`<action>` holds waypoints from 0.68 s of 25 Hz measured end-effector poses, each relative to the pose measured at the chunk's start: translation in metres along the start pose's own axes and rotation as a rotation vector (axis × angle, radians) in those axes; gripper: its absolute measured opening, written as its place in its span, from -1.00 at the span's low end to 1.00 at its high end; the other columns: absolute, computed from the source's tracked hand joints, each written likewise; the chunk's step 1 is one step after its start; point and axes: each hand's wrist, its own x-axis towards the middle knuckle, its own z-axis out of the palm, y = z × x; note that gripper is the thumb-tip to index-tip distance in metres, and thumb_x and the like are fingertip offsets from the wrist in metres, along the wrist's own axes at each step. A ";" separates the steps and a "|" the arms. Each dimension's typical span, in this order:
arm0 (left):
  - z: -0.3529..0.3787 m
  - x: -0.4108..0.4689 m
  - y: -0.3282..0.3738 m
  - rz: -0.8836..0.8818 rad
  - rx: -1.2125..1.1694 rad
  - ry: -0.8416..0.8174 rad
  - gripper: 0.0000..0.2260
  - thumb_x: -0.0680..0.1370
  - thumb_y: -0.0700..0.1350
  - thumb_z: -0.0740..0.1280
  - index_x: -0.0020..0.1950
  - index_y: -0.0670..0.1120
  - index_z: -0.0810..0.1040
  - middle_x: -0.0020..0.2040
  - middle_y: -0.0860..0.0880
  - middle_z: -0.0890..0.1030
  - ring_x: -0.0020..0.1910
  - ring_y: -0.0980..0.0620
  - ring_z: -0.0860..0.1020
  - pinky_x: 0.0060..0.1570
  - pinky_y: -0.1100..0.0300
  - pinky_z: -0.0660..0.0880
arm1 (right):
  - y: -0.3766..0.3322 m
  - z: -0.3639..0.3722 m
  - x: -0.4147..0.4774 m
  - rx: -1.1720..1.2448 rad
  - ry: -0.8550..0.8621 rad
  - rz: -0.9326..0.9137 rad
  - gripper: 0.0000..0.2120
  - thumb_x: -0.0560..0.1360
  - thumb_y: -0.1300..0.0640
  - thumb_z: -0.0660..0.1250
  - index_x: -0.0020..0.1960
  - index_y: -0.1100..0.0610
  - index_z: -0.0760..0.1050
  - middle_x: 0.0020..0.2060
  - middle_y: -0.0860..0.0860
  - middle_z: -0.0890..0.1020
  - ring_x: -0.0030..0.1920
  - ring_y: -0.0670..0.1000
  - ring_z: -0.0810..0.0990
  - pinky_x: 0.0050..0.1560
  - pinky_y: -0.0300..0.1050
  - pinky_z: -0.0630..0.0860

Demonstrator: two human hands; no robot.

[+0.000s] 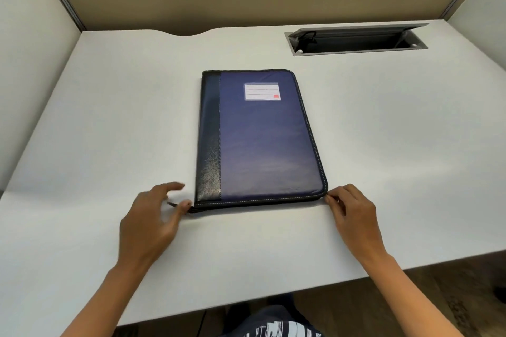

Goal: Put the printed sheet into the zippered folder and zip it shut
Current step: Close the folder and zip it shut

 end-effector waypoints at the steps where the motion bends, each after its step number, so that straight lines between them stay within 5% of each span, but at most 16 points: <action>1: 0.007 -0.002 0.011 0.073 0.141 0.031 -0.74 0.49 0.18 0.30 0.14 0.16 0.52 0.12 0.17 0.60 0.12 0.06 0.53 0.06 -0.01 0.45 | 0.004 -0.001 0.000 0.010 -0.001 -0.006 -0.95 0.43 0.32 0.42 -0.12 0.22 0.59 -0.25 0.03 0.57 -0.32 -0.08 0.48 -0.18 -0.43 0.34; 4: 0.042 -0.003 0.061 0.375 0.134 0.007 -0.64 0.48 0.19 0.27 0.22 0.08 0.53 0.30 0.13 0.52 0.32 0.08 0.44 0.38 -0.13 0.20 | 0.009 -0.005 0.005 0.037 0.002 -0.021 -0.92 0.40 0.30 0.45 -0.11 0.19 0.62 -0.26 0.02 0.60 -0.35 -0.13 0.46 -0.19 -0.57 0.32; 7: 0.088 0.006 0.104 0.621 0.131 -0.149 -0.59 0.52 0.15 0.27 0.32 0.03 0.49 0.40 0.08 0.45 0.42 0.05 0.36 0.43 -0.07 0.18 | 0.013 -0.008 0.011 0.069 -0.011 -0.065 -0.92 0.38 0.30 0.47 -0.14 0.17 0.63 -0.29 0.00 0.59 -0.39 -0.16 0.43 -0.24 -0.56 0.31; 11: 0.126 0.030 0.134 0.722 0.351 -0.378 -0.36 0.53 0.20 0.23 0.54 0.02 0.13 0.55 0.07 0.10 0.54 -0.02 0.06 0.50 -0.09 0.02 | 0.019 -0.010 0.017 0.095 -0.037 -0.111 -0.92 0.38 0.30 0.47 -0.17 0.16 0.62 -0.31 -0.01 0.58 -0.40 -0.13 0.44 -0.27 -0.45 0.34; 17: 0.132 0.031 0.132 0.962 0.335 -0.066 -0.56 0.43 -0.05 0.47 0.29 -0.10 0.54 0.27 0.00 0.57 0.25 -0.19 0.53 0.11 -0.13 0.53 | 0.024 -0.003 0.028 0.140 -0.027 -0.077 -0.86 0.36 0.32 0.47 -0.25 0.13 0.56 -0.34 -0.03 0.55 -0.39 -0.10 0.46 -0.30 -0.35 0.37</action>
